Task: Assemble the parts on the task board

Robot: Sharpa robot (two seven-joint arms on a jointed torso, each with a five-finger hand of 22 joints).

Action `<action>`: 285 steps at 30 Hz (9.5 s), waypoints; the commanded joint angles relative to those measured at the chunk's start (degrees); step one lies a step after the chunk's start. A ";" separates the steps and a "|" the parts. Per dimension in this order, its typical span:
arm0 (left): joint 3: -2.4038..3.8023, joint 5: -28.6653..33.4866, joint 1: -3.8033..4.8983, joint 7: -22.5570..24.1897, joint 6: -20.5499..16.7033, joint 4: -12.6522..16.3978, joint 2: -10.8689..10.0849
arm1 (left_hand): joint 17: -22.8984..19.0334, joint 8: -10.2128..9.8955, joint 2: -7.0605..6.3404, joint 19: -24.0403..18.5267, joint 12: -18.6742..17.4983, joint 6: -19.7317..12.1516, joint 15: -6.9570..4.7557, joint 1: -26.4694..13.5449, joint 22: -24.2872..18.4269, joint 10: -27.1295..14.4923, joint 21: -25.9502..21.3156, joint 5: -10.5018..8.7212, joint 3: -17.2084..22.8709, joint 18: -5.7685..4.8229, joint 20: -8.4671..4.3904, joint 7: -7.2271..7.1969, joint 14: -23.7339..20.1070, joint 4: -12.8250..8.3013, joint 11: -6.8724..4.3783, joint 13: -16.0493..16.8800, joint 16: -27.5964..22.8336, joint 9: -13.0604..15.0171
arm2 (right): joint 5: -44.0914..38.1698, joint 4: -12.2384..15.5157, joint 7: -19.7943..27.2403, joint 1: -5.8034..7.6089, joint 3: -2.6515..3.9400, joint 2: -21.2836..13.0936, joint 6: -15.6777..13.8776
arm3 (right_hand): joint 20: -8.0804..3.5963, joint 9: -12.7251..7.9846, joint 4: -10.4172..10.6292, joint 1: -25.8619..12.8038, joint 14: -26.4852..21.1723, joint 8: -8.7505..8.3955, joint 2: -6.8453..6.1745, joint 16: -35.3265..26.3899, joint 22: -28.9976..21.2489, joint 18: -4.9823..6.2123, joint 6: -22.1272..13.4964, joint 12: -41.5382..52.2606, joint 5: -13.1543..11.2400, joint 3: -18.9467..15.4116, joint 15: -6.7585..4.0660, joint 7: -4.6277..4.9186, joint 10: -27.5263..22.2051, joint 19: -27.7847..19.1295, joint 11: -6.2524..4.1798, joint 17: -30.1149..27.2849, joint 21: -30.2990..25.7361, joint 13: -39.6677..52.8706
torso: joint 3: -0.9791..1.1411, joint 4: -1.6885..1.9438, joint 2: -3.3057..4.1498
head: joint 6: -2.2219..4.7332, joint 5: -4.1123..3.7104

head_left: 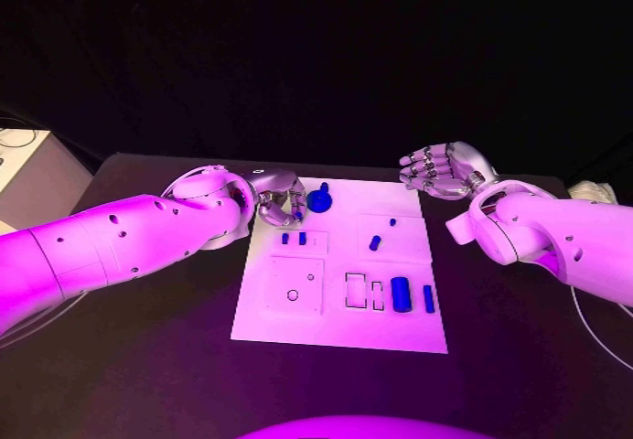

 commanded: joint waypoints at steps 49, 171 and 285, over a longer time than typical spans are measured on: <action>-1.14 -1.63 -0.39 -1.09 3.62 -0.99 1.17 | 1.73 -0.36 0.09 1.01 0.38 1.92 -0.55 -0.63 0.99 1.82 0.85 -0.36 -1.41 -0.47 -0.40 -0.49 1.60 -0.85 -0.79 1.17 1.18 0.61 | -0.54 0.42 0.65 -0.03 0.02 -0.17 0.38 | 0.09 -0.12 -0.42 -0.64 0.28 -0.41 0.01 -0.48 -0.44 0.34 0.11 -0.58 0.29 -0.11 0.35 1.59 0.04 0.22 0.42 -0.40 0.00 -0.01 | -0.06 0.06 -0.04 | -0.40 -0.09; 2.03 69.72 -0.37 21.91 1.30 10.67 -19.02 | -23.77 -4.90 0.30 -8.32 3.34 -7.44 2.43 -2.60 -10.10 -8.11 -11.05 -0.17 -3.12 0.93 1.69 2.84 -16.08 -0.16 2.71 3.09 -13.79 -1.88 | -64.39 2.01 -24.99 -3.02 -0.07 3.40 8.44 | -10.21 4.90 -6.13 -2.89 30.33 -0.93 0.33 61.02 57.25 -5.14 18.38 -4.25 -6.64 6.45 -9.85 -5.81 17.52 25.59 -7.43 48.36 66.22 1.72 | -0.05 0.07 -0.03 | 1.14 -5.89; 1.95 71.69 -0.36 20.53 -0.55 10.15 -15.82 | -23.89 -4.13 0.24 -6.93 3.31 -7.61 2.67 -3.64 -11.43 -8.84 -12.48 -0.23 -4.75 0.88 1.91 2.90 -16.01 1.00 2.90 2.56 -13.88 -1.91 | -64.27 13.90 -27.06 -9.58 -0.57 11.59 1.17 | -10.87 9.16 -8.11 -1.92 30.25 1.80 2.15 61.92 61.03 -5.74 17.12 -5.19 -6.88 8.38 -10.29 -5.70 19.69 26.40 -7.83 48.39 69.21 2.53 | -0.46 -0.08 -0.48 | -1.46 3.03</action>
